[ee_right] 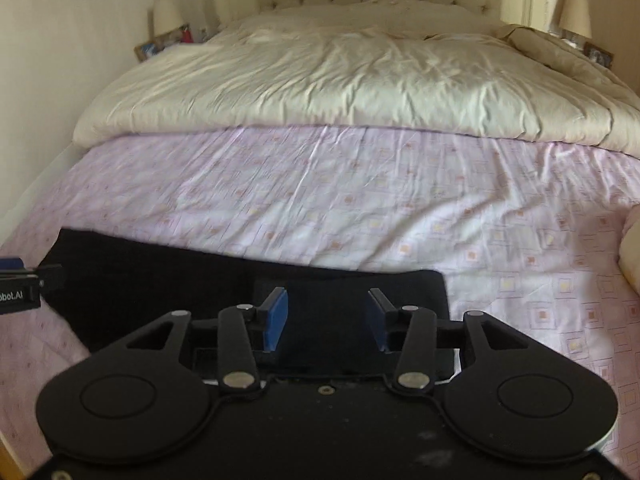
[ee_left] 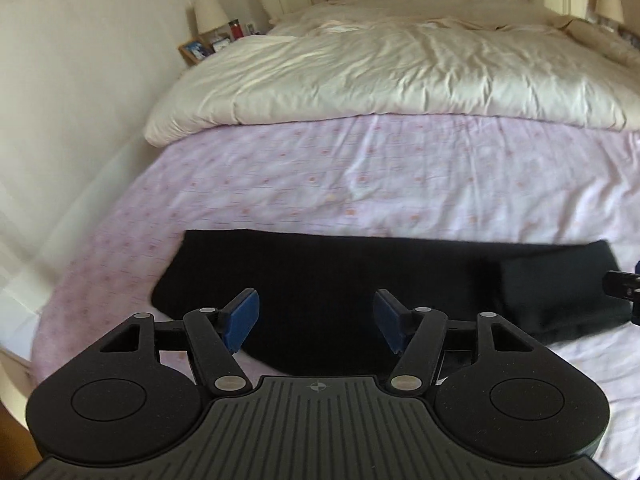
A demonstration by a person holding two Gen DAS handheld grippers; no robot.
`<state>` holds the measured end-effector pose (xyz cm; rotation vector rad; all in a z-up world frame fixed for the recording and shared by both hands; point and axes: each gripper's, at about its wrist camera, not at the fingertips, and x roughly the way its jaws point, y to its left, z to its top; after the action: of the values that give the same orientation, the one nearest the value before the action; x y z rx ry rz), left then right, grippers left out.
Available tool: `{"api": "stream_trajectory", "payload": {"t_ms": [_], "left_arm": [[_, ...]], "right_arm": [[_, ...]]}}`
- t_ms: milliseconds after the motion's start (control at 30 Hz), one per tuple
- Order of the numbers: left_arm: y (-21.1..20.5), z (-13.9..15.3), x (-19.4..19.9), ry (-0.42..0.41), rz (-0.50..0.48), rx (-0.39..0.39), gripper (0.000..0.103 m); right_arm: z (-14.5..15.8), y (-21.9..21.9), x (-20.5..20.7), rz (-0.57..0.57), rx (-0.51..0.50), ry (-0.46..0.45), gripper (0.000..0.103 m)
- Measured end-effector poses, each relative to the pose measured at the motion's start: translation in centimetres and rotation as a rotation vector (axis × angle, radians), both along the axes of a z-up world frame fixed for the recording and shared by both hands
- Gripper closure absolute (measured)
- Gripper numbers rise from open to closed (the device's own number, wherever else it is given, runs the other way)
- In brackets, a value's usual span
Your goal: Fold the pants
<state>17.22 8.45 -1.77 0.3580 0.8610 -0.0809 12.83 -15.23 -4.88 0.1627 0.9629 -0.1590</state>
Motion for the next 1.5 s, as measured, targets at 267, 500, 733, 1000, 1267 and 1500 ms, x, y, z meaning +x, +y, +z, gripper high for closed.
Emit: {"api": "stream_trajectory", "payload": {"t_ms": [267, 500, 733, 1000, 1267, 1500], "left_arm": [[6.0, -2.3, 1.1, 0.18, -0.079, -0.049, 0.042], [12.8, -4.4, 4.7, 0.287, -0.094, -0.11, 0.042], [18.8, -5.4, 8.4, 0.319, -0.061, -0.162, 0.043], [22.3, -6.9, 11.5, 0.366, -0.028, -0.219, 0.043], [23.7, -8.9, 14.0, 0.421, -0.003, -0.319, 0.043], [25.6, -10.1, 15.5, 0.461, 0.039, -0.491, 0.041]], "right_arm": [[-1.4, 7.6, 0.0, 0.043, 0.074, 0.083, 0.064], [-3.3, 14.8, 2.1, 0.009, 0.088, 0.128, 0.102], [-4.7, 20.3, 6.5, -0.018, 0.104, 0.121, 0.101], [-10.6, 21.5, 7.1, -0.145, 0.168, 0.297, 0.099], [-11.8, 20.8, 6.8, -0.168, 0.212, 0.303, 0.103], [-12.0, 22.9, 8.0, -0.142, 0.138, 0.318, 0.102]]}}
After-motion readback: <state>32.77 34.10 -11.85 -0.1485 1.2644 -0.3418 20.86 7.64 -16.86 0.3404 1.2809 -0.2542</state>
